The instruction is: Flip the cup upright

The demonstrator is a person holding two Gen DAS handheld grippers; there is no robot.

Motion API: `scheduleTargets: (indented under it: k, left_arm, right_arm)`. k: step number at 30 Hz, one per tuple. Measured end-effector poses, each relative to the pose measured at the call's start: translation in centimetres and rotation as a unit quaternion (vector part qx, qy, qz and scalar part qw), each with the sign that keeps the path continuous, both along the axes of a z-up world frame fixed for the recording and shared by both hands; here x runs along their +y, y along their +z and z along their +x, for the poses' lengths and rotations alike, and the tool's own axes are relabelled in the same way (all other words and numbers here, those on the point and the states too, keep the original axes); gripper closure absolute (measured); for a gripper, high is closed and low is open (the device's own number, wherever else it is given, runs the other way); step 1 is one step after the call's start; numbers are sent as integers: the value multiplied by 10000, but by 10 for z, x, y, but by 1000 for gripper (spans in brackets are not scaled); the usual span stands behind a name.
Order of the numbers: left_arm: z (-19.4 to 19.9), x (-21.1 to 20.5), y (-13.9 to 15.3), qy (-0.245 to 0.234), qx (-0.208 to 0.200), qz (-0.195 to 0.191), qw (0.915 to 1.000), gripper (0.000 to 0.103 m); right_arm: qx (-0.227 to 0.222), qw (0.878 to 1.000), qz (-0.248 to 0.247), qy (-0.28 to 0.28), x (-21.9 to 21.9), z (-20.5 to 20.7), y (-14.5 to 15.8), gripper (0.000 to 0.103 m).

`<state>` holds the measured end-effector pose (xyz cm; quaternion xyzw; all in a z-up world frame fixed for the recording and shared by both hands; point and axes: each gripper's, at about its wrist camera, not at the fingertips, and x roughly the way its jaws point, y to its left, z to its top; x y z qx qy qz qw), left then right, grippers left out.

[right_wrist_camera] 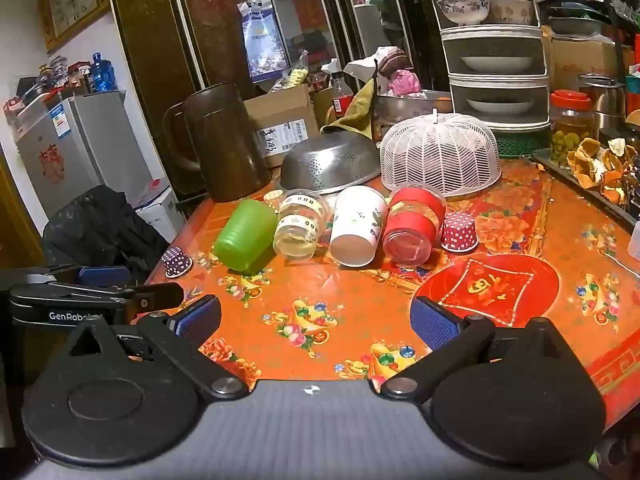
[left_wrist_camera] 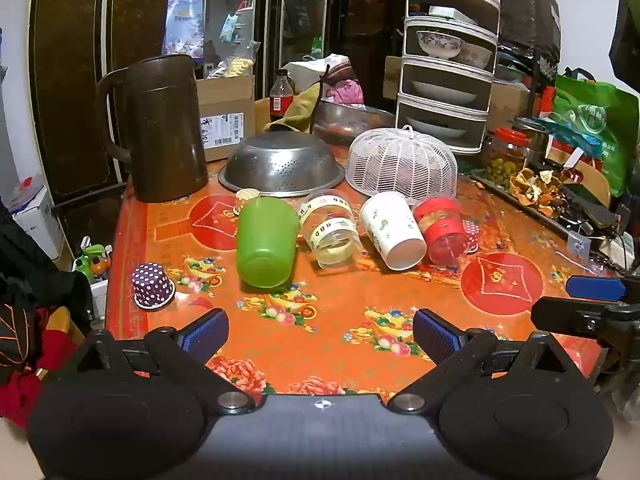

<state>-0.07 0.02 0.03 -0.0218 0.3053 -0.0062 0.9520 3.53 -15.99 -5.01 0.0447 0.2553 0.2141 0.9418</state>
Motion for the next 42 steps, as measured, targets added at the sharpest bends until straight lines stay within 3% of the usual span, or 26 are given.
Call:
scheduleTargets:
  k: [5,9,42]
  left_arm:
    - [-9,-2,-1,62,-130,20,9999,3]
    - [-1,2,-1,72,64,-117,9999,3]
    - [-1,-4,-3,70,185,-75,9998,3]
  right_arm:
    - [-14,10000,31,-1,-1,-1,2,1]
    - [-37,10000,27,32,-3,1,2,1]
    - [-27,10000,-18,72,-1,-2,1,1]
